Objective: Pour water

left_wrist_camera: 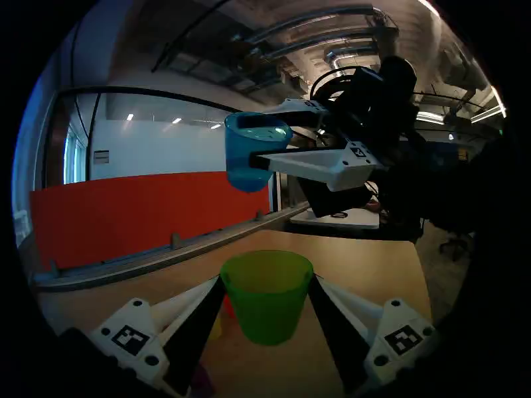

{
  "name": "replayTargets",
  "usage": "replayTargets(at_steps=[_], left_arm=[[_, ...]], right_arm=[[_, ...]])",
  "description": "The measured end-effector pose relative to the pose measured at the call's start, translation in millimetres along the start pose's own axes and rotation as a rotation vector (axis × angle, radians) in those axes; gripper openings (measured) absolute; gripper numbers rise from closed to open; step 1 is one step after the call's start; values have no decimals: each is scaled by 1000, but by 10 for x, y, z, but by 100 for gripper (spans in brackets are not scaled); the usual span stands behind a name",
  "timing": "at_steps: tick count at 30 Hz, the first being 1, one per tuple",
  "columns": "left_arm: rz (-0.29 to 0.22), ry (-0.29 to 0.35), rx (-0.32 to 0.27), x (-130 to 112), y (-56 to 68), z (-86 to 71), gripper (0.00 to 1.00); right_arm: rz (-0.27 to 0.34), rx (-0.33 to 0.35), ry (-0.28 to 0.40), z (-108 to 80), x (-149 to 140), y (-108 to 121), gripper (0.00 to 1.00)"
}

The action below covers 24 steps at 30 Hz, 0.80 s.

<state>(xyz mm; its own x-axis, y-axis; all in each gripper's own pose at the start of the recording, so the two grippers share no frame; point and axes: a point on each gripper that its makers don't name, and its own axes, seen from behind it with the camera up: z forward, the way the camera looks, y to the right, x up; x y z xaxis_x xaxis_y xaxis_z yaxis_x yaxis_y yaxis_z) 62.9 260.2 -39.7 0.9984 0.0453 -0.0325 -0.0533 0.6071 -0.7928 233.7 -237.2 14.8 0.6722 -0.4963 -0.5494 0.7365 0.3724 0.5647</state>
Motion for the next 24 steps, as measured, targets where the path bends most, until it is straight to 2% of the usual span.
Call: replayTargets(at_steps=[10,24], left_arm=[[3,5,-4,3,-7,1,87],[2,8,-6,10,4,19,87]], right_arm=[[-99,-1,-7,86,18,16,91],[-200,-4,-26,211,0,36,91]])
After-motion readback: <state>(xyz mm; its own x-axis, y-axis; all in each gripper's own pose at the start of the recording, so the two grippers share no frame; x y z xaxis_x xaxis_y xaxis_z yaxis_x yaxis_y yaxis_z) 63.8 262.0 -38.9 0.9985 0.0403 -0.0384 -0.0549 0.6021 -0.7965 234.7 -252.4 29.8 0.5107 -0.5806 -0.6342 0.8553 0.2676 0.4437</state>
